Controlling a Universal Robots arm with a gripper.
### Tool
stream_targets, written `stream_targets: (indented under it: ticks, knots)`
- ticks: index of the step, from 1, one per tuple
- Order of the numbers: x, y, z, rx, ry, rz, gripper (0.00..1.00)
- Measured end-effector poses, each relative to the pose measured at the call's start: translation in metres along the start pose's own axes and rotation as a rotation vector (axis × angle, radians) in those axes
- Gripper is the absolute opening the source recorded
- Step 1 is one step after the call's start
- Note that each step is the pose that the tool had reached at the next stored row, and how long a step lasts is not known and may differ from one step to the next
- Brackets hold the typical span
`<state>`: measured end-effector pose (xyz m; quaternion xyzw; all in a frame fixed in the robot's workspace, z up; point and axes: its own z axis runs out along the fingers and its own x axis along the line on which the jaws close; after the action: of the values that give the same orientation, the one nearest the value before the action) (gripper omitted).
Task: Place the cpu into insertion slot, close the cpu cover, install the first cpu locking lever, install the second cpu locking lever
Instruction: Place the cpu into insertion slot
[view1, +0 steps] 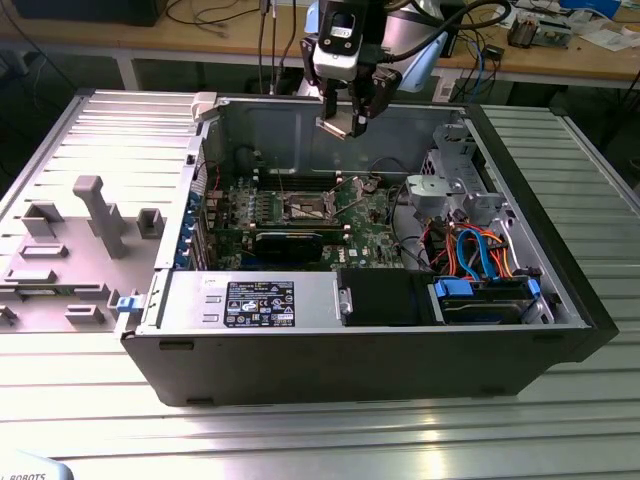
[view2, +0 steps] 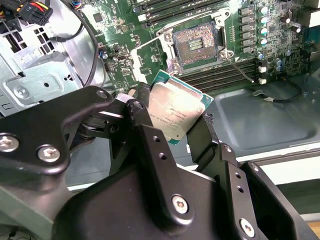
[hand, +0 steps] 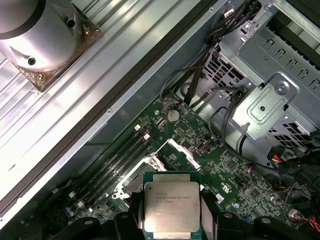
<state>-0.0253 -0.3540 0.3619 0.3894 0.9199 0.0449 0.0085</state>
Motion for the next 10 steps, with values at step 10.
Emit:
stream_targets:
  ticks: [10]
  knots:
    - [0.0000, 0.0000, 0.0002, -0.0019, -0.0088, 0.098, 0.54]
